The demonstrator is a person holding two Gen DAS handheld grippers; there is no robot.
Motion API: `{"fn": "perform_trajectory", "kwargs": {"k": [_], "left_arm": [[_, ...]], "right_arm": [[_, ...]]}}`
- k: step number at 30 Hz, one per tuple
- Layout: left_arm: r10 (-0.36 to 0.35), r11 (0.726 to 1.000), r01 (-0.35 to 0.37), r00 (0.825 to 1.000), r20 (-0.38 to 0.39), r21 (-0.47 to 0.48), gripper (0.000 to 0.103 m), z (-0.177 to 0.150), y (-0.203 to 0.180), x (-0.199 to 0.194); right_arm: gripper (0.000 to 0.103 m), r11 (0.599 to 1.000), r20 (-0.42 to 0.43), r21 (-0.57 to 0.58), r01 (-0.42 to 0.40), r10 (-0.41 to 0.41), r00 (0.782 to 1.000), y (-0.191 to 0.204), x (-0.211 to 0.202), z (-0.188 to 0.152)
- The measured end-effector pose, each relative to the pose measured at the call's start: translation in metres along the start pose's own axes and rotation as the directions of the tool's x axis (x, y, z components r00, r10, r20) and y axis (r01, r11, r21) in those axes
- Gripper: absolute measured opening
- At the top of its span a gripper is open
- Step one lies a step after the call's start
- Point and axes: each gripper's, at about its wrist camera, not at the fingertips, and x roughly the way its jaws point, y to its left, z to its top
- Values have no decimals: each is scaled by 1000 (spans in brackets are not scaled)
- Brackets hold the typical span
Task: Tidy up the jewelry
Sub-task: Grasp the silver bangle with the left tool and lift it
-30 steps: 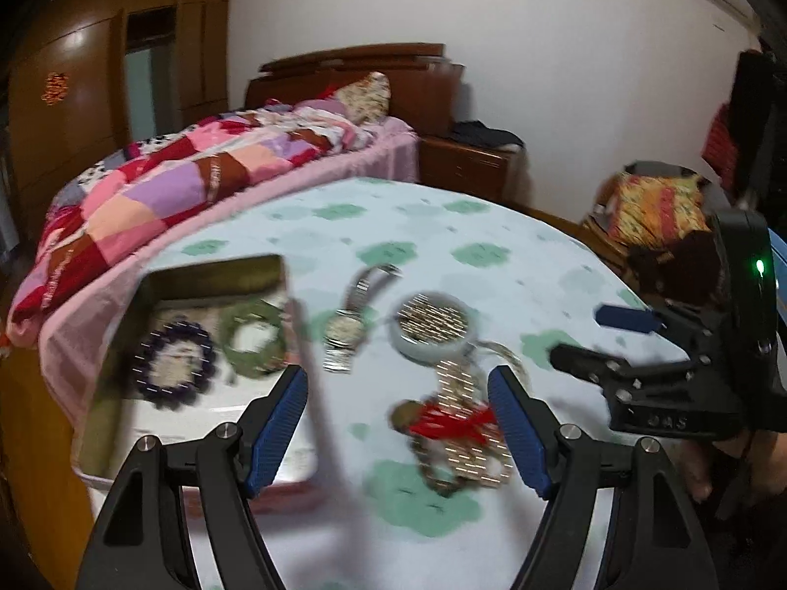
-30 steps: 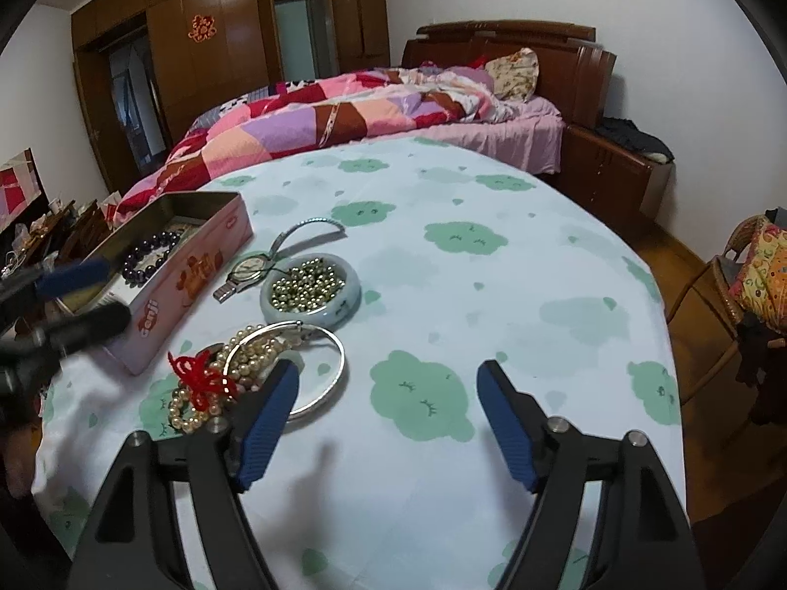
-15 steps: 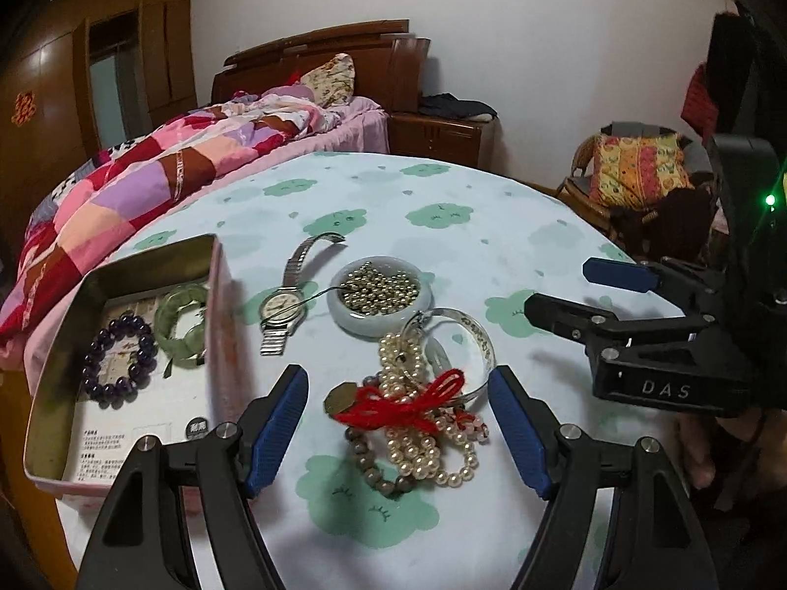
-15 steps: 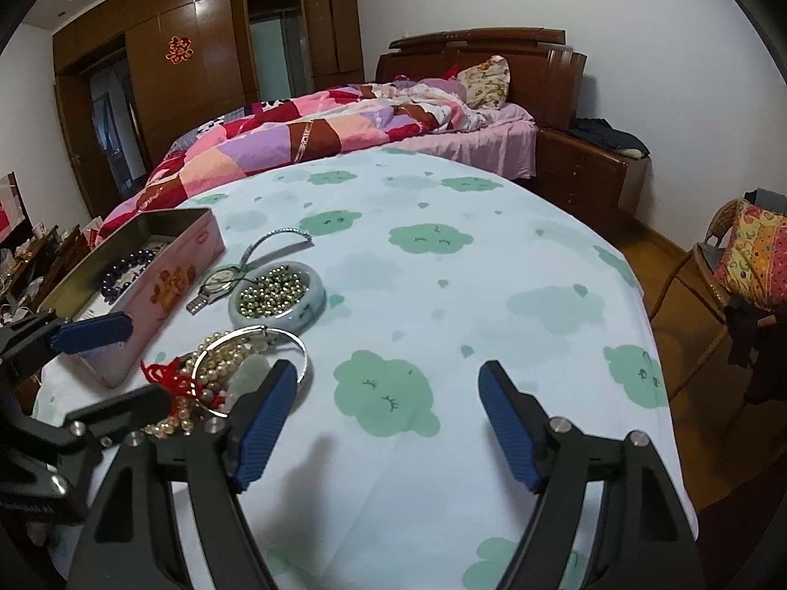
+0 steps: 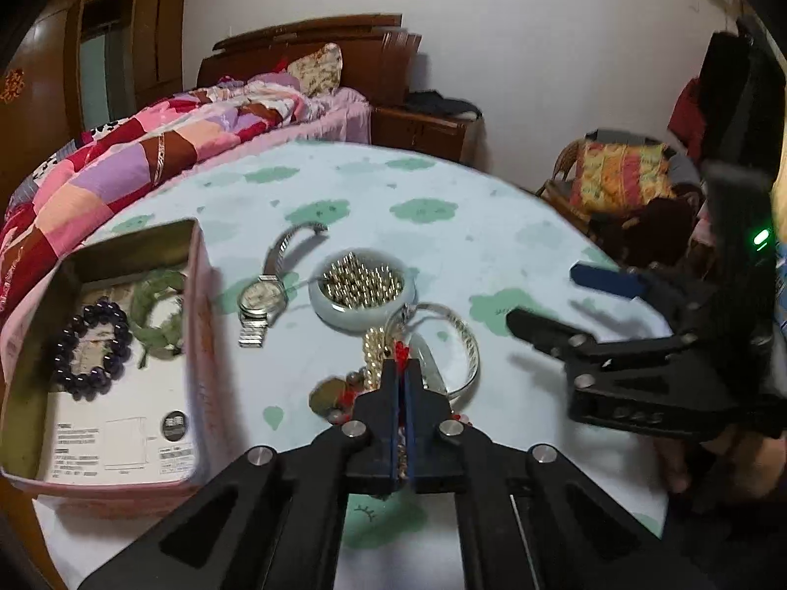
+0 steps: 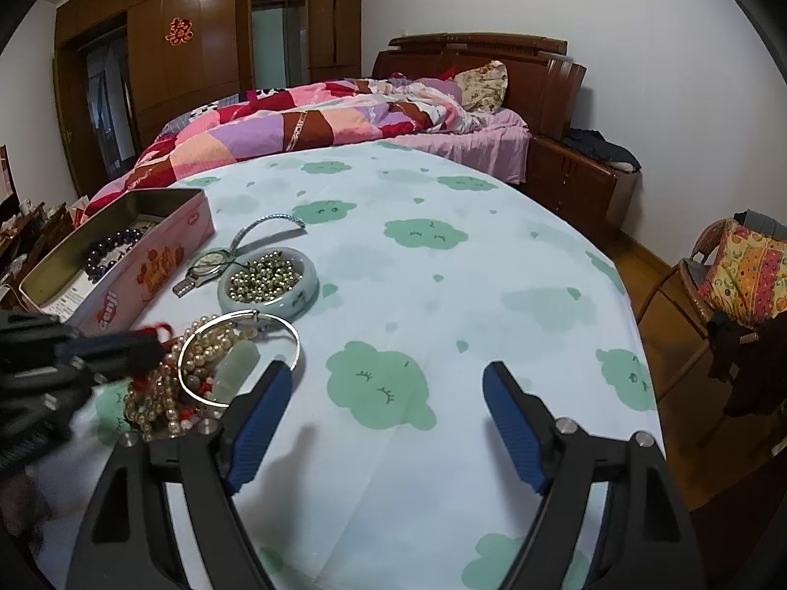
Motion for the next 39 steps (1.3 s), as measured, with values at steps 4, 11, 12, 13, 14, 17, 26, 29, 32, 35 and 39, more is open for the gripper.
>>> {"fn": "perform_trajectory", "kwargs": {"k": [4,11,12,13,14,17,26,29,32,35,39], "left_arm": [[-14,999,16,999,50,-47,0,9,13,-20],[-23,995,35,993,118,-98,0,20,33,-42],[-23,994,35,992,121,-104,0,20,35,-44],[-23,993,37,992,123,-110,0,21,37,-44],[-24,993,39,992,126,-115,0,22,38,-45],[-20,993,35,991,132,-116,0,23,40,-46],[-25,993,38,993,118,-109,0,22,39,-46],[-23,993,36,993,115,-111,0,21,39,-45],[-24,993,36,994,109,-115,0,20,40,-44],[-26,993,38,994,106,-115,0,20,40,-43],[-24,993,37,994,110,-116,0,20,41,-43]], "right_arm": [[82,1000,0,-9,1,-1,1000,1,0,0],[82,1000,-4,-13,-2,2,1000,3,0,0],[82,1000,-4,-15,-2,2,1000,3,-1,0],[82,1000,-5,-18,-3,3,1000,4,-1,0],[82,1000,-9,-21,-7,7,1000,5,0,1],[80,998,-19,-38,-58,57,998,12,-3,3],[67,980,-61,-79,-183,178,982,40,-2,14],[66,974,-85,-96,-205,197,977,48,3,14],[81,975,-123,-79,-206,196,973,50,12,18],[92,973,-131,-54,-222,214,968,50,18,25],[92,973,-166,-91,-211,194,967,58,26,30]]}}
